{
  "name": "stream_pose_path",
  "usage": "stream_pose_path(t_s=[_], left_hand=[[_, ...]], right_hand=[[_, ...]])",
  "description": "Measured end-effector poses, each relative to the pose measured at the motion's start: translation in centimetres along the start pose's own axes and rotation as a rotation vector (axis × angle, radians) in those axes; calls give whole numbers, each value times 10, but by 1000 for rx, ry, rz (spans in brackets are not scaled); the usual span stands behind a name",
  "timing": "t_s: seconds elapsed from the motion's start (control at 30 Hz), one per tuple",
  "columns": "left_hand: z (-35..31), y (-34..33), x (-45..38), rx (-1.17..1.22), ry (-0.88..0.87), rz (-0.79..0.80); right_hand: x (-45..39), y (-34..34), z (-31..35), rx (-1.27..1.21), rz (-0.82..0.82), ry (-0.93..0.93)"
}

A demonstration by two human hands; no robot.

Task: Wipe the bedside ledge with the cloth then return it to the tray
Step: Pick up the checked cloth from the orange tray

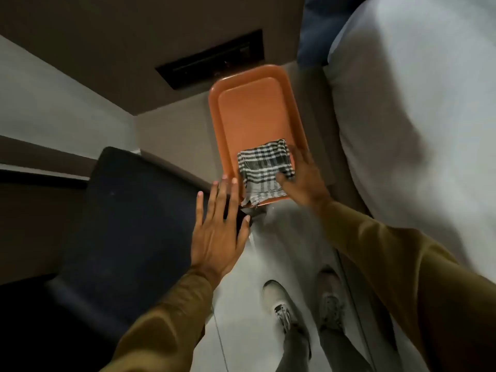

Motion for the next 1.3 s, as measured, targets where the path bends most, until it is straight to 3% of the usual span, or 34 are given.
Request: stream_pose_path(t_s=[0.3,0.47,0.67,0.83,1.03,1.3], left_hand=[[-7,-29,-7,-7,-62,-50],[-4,-28,-10,20,-14,-34],[1,2,-4,-21,-23,-32],[14,29,22,-70,-81,-89],[58,10,70,-168,-205,-63],[86,-71,167,-315,-603,-54]], right_hand=[[-44,-30,-28,126,-122,-240],[-45,-29,-28,-79,-108,-282],[-20,-14,18,-382,0,-48],[31,-13,22,-601,-12,-130],[129,-43,3,-777,-159,-294],[293,-151,-38,-1016,-536,-510]])
Point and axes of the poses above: each hand's wrist, its own x-axis away from the middle knuckle, its own y-axis out of the back of the hand, z = x × y, the point moved 8 cm from there along -x, towards the middle knuckle, and after that the axes turned 6 degrees about y, right-handed, at the moved point
